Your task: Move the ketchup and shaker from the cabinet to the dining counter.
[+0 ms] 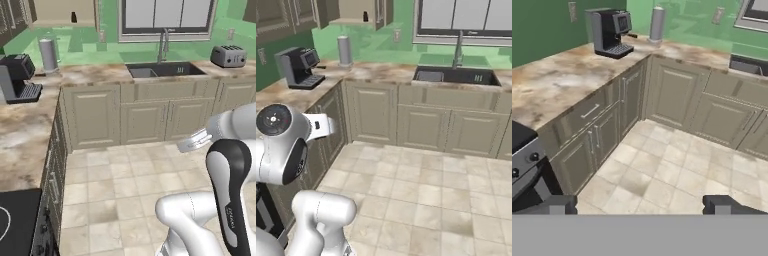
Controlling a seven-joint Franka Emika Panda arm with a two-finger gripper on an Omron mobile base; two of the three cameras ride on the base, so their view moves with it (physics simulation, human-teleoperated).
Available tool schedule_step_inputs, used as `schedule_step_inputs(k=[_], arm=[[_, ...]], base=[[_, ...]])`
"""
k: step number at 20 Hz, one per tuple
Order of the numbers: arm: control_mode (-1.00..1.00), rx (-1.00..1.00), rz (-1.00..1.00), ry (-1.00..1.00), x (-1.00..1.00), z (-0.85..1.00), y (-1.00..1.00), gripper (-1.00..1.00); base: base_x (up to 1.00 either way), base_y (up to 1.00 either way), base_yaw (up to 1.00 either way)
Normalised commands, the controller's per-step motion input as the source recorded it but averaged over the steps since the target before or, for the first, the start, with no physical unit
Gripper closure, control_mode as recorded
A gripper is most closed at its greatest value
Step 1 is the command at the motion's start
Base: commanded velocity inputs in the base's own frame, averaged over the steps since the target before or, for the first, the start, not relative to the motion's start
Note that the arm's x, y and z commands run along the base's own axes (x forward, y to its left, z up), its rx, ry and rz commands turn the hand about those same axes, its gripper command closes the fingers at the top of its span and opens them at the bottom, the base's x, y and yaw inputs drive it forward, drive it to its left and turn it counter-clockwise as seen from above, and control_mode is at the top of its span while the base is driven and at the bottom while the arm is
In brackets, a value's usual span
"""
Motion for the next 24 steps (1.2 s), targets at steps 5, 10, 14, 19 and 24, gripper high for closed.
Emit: schedule_step_inputs(k=[5,10,14,19,24], arm=[[1.00,0.00,0.00,0.00,0.00,0.00,0.00,-1.00],[1.00,0.00,0.00,0.00,0.00,0.00,0.00,-1.00],[1.00,0.00,0.00,0.00,0.00,0.00,0.00,-1.00],[1.00,0.00,0.00,0.00,0.00,0.00,0.00,-1.00],[1.00,0.00,0.00,0.00,0.00,0.00,0.00,-1.00]], base=[[1.00,0.40,0.04],[0.99,0.15,0.00],[0.98,0.34,0.00],[0.93,0.28,0.00],[0.82,0.48,0.00]])
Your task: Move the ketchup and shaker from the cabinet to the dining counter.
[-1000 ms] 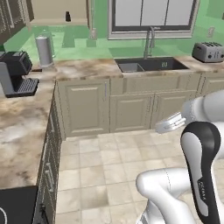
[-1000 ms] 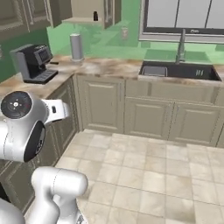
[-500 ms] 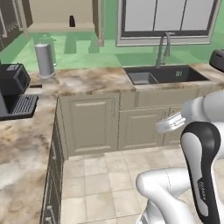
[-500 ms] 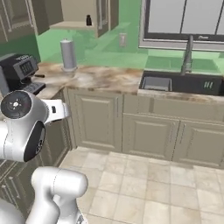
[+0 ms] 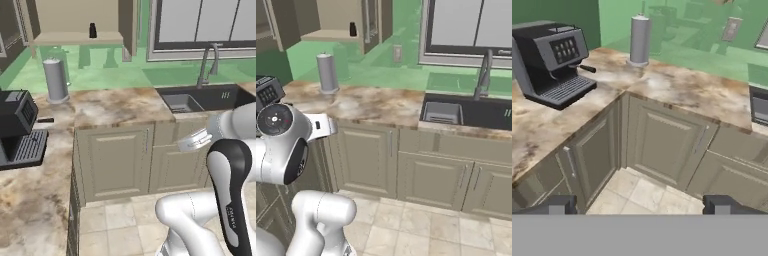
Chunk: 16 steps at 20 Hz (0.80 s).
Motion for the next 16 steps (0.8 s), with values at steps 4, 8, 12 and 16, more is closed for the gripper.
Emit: schedule_step_inputs(k=[4,8,12,16], arm=[[1.00,0.00,0.00,0.00,0.00,0.00,0.00,-1.00],[1.00,0.00,0.00,0.00,0.00,0.00,0.00,-1.00],[1.00,0.00,0.00,0.00,0.00,0.00,0.00,-1.00],[1.00,0.00,0.00,0.00,0.00,0.00,0.00,-1.00]], base=[[0.68,0.40,0.00],[0.65,0.40,0.00],[0.59,0.28,-0.01],[0.43,0.20,-0.03]])
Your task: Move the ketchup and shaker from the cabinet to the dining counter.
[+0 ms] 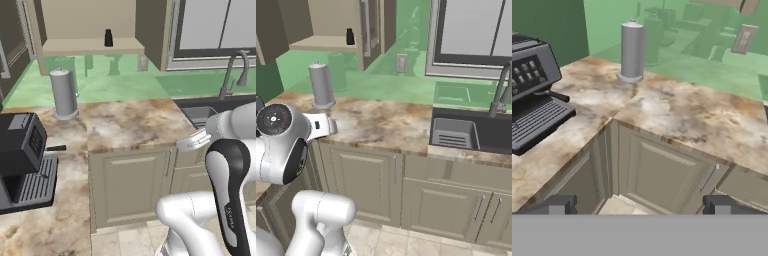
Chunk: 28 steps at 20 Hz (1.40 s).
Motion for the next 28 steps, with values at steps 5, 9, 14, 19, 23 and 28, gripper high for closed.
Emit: schedule_step_inputs(k=[5,9,14,19,23,28], arm=[[1.00,0.00,0.00,0.00,0.00,0.00,0.00,-1.00],[1.00,0.00,0.00,0.00,0.00,0.00,0.00,-1.00],[1.00,0.00,0.00,0.00,0.00,0.00,0.00,-1.00],[1.00,0.00,0.00,0.00,0.00,0.00,0.00,-1.00],[1.00,0.00,0.00,0.00,0.00,0.00,0.00,-1.00],[1.00,0.00,0.00,0.00,0.00,0.00,0.00,-1.00]], base=[[0.36,0.24,-0.03],[0.30,0.35,-0.02],[0.36,0.46,0.01],[0.43,0.47,0.13],[0.49,0.44,0.14],[0.56,0.40,0.12]])
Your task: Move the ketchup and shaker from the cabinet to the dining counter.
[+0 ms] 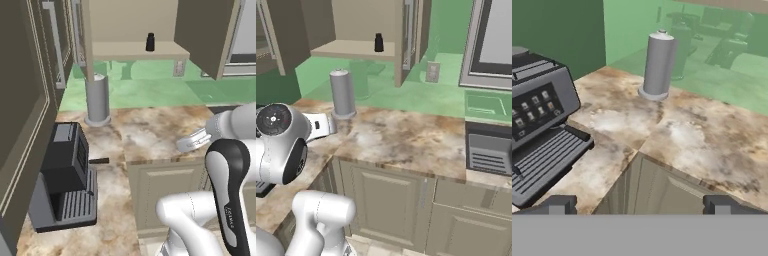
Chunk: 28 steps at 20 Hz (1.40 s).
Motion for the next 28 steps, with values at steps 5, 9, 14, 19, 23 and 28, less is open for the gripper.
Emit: schedule_step_inputs(k=[5,9,14,19,23,28], arm=[[1.00,0.00,0.00,0.00,0.00,0.00,0.00,-1.00],[1.00,0.00,0.00,0.00,0.00,0.00,0.00,-1.00],[1.00,0.00,0.00,0.00,0.00,0.00,0.00,-1.00],[1.00,0.00,0.00,0.00,0.00,0.00,0.00,-1.00],[1.00,0.00,0.00,0.00,0.00,0.00,0.00,-1.00],[1.00,0.00,0.00,0.00,0.00,0.00,0.00,-1.00]], base=[[0.69,0.11,0.04],[0.73,-0.06,0.01],[0.60,-0.16,0.02],[0.68,-0.05,0.02],[0.73,0.04,0.00],[0.72,0.25,0.00]])
